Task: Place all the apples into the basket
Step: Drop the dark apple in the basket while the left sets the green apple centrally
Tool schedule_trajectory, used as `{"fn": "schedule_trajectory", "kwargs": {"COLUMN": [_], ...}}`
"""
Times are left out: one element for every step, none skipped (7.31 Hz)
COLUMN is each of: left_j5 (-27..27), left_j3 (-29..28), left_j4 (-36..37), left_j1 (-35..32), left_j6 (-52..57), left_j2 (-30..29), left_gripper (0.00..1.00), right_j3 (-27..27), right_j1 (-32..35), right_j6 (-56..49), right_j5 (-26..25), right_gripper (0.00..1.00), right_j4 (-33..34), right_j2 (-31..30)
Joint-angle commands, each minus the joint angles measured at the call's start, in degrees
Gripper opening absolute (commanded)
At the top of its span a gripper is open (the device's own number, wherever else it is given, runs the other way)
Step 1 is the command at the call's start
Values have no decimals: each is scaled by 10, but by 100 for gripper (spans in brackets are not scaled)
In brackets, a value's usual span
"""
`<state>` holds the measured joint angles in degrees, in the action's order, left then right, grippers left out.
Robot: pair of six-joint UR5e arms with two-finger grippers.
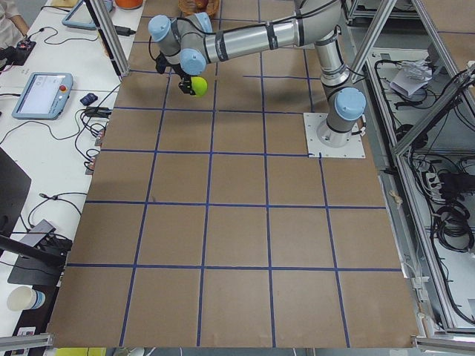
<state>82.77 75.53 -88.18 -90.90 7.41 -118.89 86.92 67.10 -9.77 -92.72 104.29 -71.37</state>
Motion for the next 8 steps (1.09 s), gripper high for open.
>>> {"fn": "schedule_trajectory", "kwargs": {"left_j5": [-3, -5, 0, -1, -2, -3, 1, -3], "left_j3": [7, 11, 42, 82, 108, 113, 120, 119], "left_j4": [97, 159, 180, 222, 273, 274, 273, 280], "left_j1": [-128, -158, -181, -183, -190, -190, -190, -189], "left_j6": [-208, -272, -275, -284, -290, -289, -283, -283], "left_j2": [-25, -41, -49, -46, -48, -50, -50, -47], "left_gripper": [0, 0, 0, 0, 0, 0, 53, 100], "right_j3": [-10, -13, -15, -13, -12, -12, -8, -12], "right_j1": [-85, -109, -119, -119, -119, -119, -118, -119], "right_j6": [-89, -109, -100, -63, -54, -56, -57, -56], "right_j5": [-36, -40, -38, -33, -33, -32, -25, -8], "right_gripper": [0, 0, 0, 0, 0, 0, 81, 100], "right_j4": [65, 98, 115, 125, 124, 125, 130, 129], "right_j2": [56, 95, 116, 125, 128, 130, 131, 127]}}
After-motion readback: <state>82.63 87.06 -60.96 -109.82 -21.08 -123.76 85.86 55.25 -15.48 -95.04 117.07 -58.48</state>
